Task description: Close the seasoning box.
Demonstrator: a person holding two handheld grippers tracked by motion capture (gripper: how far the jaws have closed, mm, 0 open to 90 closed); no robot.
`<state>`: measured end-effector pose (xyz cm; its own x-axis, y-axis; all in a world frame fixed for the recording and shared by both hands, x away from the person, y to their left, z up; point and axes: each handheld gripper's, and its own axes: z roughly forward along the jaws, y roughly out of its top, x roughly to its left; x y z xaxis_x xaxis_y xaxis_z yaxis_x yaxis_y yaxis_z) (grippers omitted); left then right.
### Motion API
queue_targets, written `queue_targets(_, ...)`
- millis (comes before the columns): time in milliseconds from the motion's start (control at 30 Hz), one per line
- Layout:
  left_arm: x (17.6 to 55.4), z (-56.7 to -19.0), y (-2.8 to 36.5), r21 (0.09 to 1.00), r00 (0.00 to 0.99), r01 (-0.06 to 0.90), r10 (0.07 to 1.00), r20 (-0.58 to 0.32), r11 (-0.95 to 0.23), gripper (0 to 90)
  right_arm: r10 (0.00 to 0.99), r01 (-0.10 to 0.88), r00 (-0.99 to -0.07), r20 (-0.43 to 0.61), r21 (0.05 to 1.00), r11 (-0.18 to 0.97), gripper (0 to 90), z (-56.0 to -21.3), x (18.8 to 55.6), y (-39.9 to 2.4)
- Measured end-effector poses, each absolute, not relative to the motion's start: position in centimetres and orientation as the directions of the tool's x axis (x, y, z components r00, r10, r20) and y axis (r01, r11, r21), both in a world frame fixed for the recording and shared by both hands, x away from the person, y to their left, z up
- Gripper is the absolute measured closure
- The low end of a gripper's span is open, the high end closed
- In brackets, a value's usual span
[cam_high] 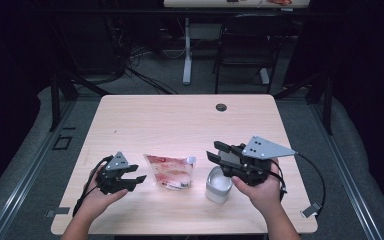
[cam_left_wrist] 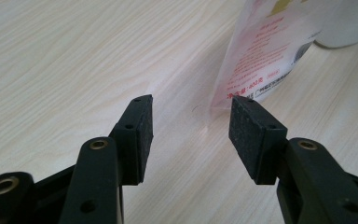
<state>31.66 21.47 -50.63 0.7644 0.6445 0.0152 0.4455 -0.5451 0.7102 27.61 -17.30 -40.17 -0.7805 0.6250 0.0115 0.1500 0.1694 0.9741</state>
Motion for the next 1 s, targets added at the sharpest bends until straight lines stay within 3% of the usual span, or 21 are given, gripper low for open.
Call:
queue_targets(600,32.0,-51.1,21.3,0.704,0.763,0.457,0.647,0.005,-0.544,49.8,0.785,0.242,-0.612,0.091,0.967,0.077,74.0,-43.2,28.0,-24.4)
queue_targets(1000,32.0,-50.9,21.8,0.710,0.756,0.458,0.654,0.005,-0.535,49.7,0.818,0.299,-0.564,0.111,0.951,0.077,76.3,-45.7,29.2,-25.4)
